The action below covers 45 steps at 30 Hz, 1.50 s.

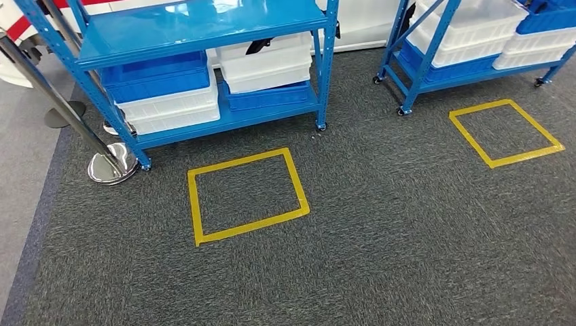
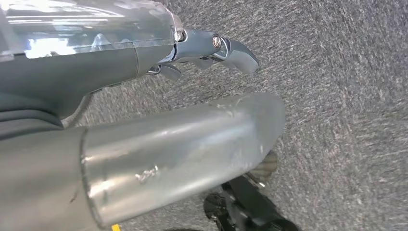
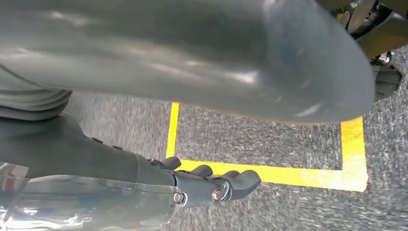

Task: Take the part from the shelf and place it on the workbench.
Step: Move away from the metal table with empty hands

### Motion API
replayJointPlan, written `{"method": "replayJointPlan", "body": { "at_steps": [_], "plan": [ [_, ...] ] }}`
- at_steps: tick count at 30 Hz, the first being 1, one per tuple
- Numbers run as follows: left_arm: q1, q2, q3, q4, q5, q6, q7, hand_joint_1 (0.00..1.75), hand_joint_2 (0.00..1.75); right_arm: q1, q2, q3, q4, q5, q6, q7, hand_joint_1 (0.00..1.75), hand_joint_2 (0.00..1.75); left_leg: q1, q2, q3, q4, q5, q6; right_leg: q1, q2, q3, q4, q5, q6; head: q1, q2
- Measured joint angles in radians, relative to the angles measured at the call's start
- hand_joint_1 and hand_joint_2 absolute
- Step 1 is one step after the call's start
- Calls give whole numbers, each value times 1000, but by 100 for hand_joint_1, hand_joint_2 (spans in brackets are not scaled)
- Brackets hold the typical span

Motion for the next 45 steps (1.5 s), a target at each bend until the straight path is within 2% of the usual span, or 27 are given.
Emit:
{"method": "replayJointPlan", "body": {
  "at_steps": [2,5,7,9,10,11,12,13,15,16,18,20,22,24,26,27,28,30,32,35,37,39,41,42,43,44,45],
  "plan": [
    [-2,1,0,0,0,-1,-2,0,0,-1,0,0,0,0,0,0,0,0,-9,23,35,-73,18,12,3,-18,7,0,-5,9,1,0],
    [3,1,0,0,0,-3,-2,0,0,-8,0,0,0,0,0,1,0,0,-10,2,38,-89,22,28,2,-32,17,-5,-8,25,1,0],
    [5,1,0,0,-2,-3,-3,0,0,-9,0,0,0,0,0,2,0,0,-3,-16,47,-104,32,41,0,5,5,33,-39,34,5,0],
    [2,1,0,0,-3,-4,-3,0,0,-7,0,-1,0,0,0,2,0,0,0,-34,48,-109,38,48,-4,57,-52,150,-103,40,11,0],
    [0,1,0,0,-3,-4,-3,0,0,-6,0,-1,0,0,1,2,0,0,0,-45,47,-108,38,49,-6,69,-86,216,-129,42,13,0],
    [0,1,0,0,-3,-4,-3,0,0,-5,0,-1,0,0,1,2,0,0,0,-57,47,-108,38,48,-7,73,-111,258,-136,44,14,0],
    [0,0,0,0,-4,-4,-3,0,0,-4,0,-1,0,0,1,2,0,0,0,-70,48,-108,38,48,-8,75,-119,264,-121,45,14,0],
    [1,0,0,0,-4,-4,-3,0,0,-3,0,-1,0,0,2,2,0,0,0,-84,49,-106,37,47,-10,78,-110,233,-88,45,14,0],
    [0,-1,0,0,-4,-4,-3,0,0,-2,-1,-1,0,0,2,2,0,0,0,-110,50,-100,34,41,-15,110,-58,103,-11,43,15,0],
    [-1,-1,0,0,-4,-4,-3,0,0,-1,-1,-2,0,0,2,2,0,0,-1,-122,47,-95,31,35,-17,129,-38,50,12,41,15,0],
    [-1,-2,0,0,-4,-5,-7,0,0,-2,-2,-4,0,-1,2,1,0,0,-2,-141,38,-89,30,22,-16,149,-23,7,19,35,15,0],
    [1,-2,0,0,-4,-6,-14,0,0,-6,-1,-7,0,-9,1,-4,0,0,2,-151,33,-90,28,8,-15,130,-21,2,20,23,15,0],
    [3,-2,0,0,-2,-10,-22,0,0,-7,0,-13,0,-20,1,-12,0,0,3,-113,19,-56,5,-2,-17,114,-14,-6,19,10,9,0],
    [0,-3,0,0,0,-13,-25,0,0,-3,0,-21,0,-26,1,-16,0,0,3,-58,-35,59,-53,-9,-15,96,-9,-9,16,0,2,0],
    [-2,-2,0,0,1,-16,-25,0,0,0,0,-25,0,-27,1,-16,0,0,4,-40,-100,184,-101,-13,-11,80,-7,-8,10,-3,-1,0],
    [0,-3,0,0,0,-17,-25,0,0,1,-1,-26,0,-27,2,-17,0,0,5,-38,-113,205,-98,-13,-9,75,-3,-7,6,-3,-1,0],
    [2,-3,0,0,0,-18,-25,0,0,1,-1,-27,0,-27,2,-17,0,0,4,-37,-104,185,-76,-11,-8,71,2,-7,2,-2,-1,0],
    [3,-3,0,0,-1,-18,-25,0,0,0,0,-30,0,-27,2,-17,0,0,1,-33,-42,58,-3,0,-7,63,18,-7,-9,3,0,0],
    [3,-2,0,0,-2,-18,-25,0,0,-1,0,-31,0,-27,2,-17,0,0,-7,-27,11,-49,31,14,-5,58,28,-7,-19,12,0,0],
    [5,-2,0,0,-2,-18,-25,0,0,-4,0,-32,0,-27,3,-17,0,0,-11,-27,28,-81,23,33,-4,56,37,-2,-19,30,0,0],
    [8,-3,0,0,-2,-19,-26,0,0,-4,0,-33,0,-27,3,-17,0,0,-8,-30,50,-94,20,46,-6,60,31,29,-29,38,2,0],
    [7,-3,0,0,-2,-19,-26,0,0,-4,0,-33,0,-27,4,-17,0,0,-8,-31,68,-101,14,55,-7,68,-24,122,-64,44,7,0],
    [6,-3,0,0,-2,-20,-26,0,0,-3,0,-33,0,-27,6,-17,0,0,-9,-33,79,-102,4,61,-7,72,-106,229,-101,49,11,0],
    [7,-4,1,0,-2,-20,-26,0,0,-2,0,-33,0,-27,7,-17,0,0,-10,-35,87,-102,-3,61,-8,72,-135,253,-103,51,10,0],
    [9,-4,1,0,-2,-20,-25,0,0,1,0,-33,0,-27,7,-17,0,0,-10,-38,99,-102,-12,60,-8,72,-147,245,-88,53,11,0],
    [10,-4,1,0,-2,-21,-25,0,0,3,0,-33,0,-27,7,-17,0,0,-11,-40,112,-102,-22,58,-7,73,-144,206,-53,52,12,0],
    [11,-5,1,0,-2,-21,-25,0,0,5,0,-33,0,-27,7,-17,0,0,-11,-42,124,-102,-32,56,-7,73,-131,146,-2,49,12,0]
  ]
}}
